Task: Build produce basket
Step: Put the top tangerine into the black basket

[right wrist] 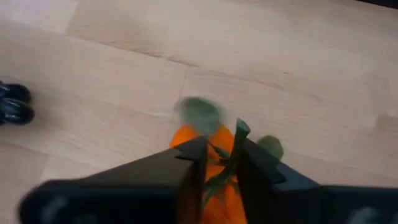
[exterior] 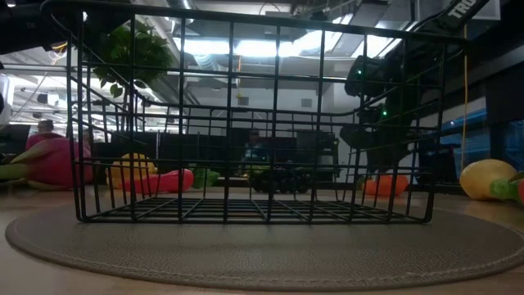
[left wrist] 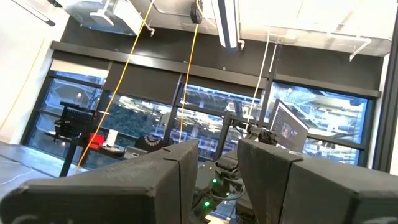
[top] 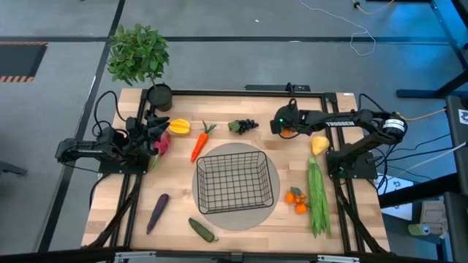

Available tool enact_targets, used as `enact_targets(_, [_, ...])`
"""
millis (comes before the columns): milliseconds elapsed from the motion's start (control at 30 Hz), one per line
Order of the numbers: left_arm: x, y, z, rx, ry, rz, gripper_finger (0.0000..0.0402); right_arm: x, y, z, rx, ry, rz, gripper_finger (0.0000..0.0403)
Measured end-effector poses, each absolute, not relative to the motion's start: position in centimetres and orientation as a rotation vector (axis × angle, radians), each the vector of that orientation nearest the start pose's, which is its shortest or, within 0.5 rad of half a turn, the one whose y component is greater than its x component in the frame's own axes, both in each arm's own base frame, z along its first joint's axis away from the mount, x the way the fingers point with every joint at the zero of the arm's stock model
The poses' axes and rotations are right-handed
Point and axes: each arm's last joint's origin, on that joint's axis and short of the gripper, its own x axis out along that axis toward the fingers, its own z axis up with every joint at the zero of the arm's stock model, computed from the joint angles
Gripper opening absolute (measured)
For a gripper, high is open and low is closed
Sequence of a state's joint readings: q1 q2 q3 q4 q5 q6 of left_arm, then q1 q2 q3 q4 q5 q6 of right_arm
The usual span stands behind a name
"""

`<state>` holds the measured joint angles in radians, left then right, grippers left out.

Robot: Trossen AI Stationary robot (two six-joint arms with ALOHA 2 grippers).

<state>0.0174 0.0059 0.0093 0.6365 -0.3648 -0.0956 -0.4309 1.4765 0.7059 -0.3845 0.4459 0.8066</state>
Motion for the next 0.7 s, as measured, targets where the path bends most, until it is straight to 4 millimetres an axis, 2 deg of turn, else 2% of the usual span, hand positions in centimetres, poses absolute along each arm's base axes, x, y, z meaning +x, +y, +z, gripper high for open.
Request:
enact_targets(133, [7.7,1.2,22.3,-0.202,-0.652,0.339,0.0105,22.3,-11.6,15.3,0.648,0.814,-1.198,0.0011])
enact_targets(400, [7.7,1.2,22.3,-0.202,-0.652,0.339,0.0105,22.5,-11.2,16.0,0.587,0.804,-1.133,0.0004])
enact_targets(533, [7.7,1.2,22.3,-0.202,-0.652,0.338,0.0105,22.9,-10.6,17.9,0.532,0.716,-1.049,0.0002])
enact_targets(700, [7.7,1.2,22.3,-0.202,-0.652,0.339,0.0105,23.4,-9.1,21.6,0.442,0.505,-0.905,0.0002])
